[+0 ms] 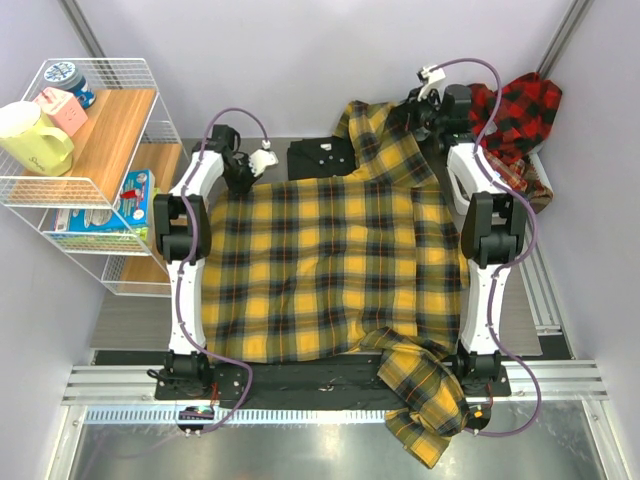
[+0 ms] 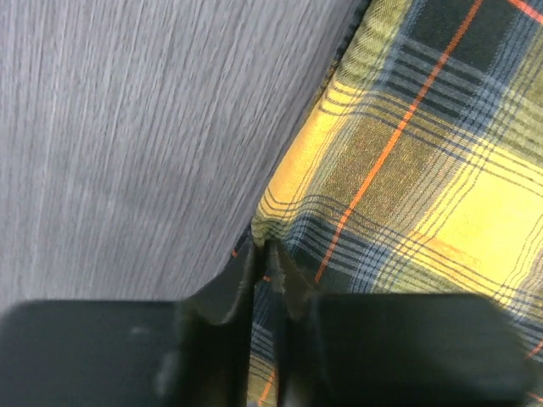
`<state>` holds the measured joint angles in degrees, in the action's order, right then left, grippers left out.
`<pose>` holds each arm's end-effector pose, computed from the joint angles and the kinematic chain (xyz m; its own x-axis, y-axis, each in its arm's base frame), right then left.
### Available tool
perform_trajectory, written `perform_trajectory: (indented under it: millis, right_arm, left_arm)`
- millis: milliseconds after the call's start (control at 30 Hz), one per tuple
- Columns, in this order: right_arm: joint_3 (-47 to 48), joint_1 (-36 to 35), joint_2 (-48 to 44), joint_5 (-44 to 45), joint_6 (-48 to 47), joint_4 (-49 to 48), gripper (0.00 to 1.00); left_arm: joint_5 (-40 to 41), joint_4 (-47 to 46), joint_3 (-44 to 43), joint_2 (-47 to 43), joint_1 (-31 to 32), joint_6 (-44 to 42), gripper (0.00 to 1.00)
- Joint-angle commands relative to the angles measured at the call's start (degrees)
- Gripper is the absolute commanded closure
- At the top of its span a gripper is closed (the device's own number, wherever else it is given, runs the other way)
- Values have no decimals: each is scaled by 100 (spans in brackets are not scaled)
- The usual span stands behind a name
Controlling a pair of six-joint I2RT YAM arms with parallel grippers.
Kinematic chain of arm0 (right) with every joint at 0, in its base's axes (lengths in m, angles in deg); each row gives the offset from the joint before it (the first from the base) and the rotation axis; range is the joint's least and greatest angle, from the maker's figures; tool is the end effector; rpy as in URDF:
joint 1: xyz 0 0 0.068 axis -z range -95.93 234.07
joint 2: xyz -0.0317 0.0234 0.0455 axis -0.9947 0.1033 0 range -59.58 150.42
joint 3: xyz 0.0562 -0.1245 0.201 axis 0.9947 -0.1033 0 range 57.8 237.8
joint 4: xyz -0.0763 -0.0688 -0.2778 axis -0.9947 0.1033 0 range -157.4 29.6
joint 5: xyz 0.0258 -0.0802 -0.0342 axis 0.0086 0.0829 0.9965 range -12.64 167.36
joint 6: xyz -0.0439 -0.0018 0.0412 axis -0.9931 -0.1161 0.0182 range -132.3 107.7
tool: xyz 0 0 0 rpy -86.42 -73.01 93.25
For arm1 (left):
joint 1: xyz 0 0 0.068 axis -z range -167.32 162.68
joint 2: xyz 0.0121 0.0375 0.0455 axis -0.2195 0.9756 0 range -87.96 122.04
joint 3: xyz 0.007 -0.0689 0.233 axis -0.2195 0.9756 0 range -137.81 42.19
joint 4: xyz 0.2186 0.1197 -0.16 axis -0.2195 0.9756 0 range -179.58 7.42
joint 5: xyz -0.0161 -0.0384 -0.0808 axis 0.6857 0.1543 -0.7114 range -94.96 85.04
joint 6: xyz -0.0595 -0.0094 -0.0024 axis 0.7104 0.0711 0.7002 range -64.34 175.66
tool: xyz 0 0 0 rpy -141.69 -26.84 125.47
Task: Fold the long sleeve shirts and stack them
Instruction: Fold the shirt
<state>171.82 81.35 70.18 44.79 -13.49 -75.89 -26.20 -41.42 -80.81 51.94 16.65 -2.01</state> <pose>0.5654 0.0509 0.2599 -0.1141 -0.0230 -0.9932 -0.5759 0.8162 0.0472 0.5317 -0.0530 0.1344 -0.3004 0.8104 -0.5030 0.8804 0.4385 0.1807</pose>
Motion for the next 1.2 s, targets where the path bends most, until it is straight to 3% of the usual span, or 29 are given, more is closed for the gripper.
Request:
perform_trajectory:
  millis: [0,33,67,167,233,333,367,467,533,700,867,1167]
  right_arm:
    - [-55,35,-521,-91,-127,-223,99]
    - [-64,26,-504,-91,-127,-232,99]
    - [-64,35,-504,-100,-127,-223,99]
    - [-38,35,-469,-108,-145,-223,99]
    - [-20,44,-451,-117,-145,-214,99]
    - [-29,52,-442,-126,-162,-206,99]
    - [-20,52,-468,-117,-162,-197,99]
    - [-20,79,-521,-135,-127,-188,99]
    - [-37,88,-609,-144,-109,-162,99]
    - [-239,105,-1038,-179,-136,-13,99]
    - [-853,114,-1654,-231,-302,154,99]
    - [-2154,175,-3034,-276,-628,523,99]
  left_arm:
    - [215,88,-83,-288,-89,-122,82]
    - [251,166,-162,-218,-115,-157,78]
    - [330,246,-346,-69,-124,-166,66]
    - [540,317,-427,90,-168,-236,56]
    - [559,255,-409,134,-194,-245,56]
    - [515,229,-435,178,-238,-236,67]
    - [437,255,-435,161,-238,-245,77]
    - [217,431,-444,56,-239,-306,94]
    - [67,510,-427,-59,-230,-306,100]
    - [-12,414,-234,-523,-239,-158,100]
    - [49,-368,750,-1306,-239,-25,100]
    - [-21,-351,1769,-2202,-239,-341,100]
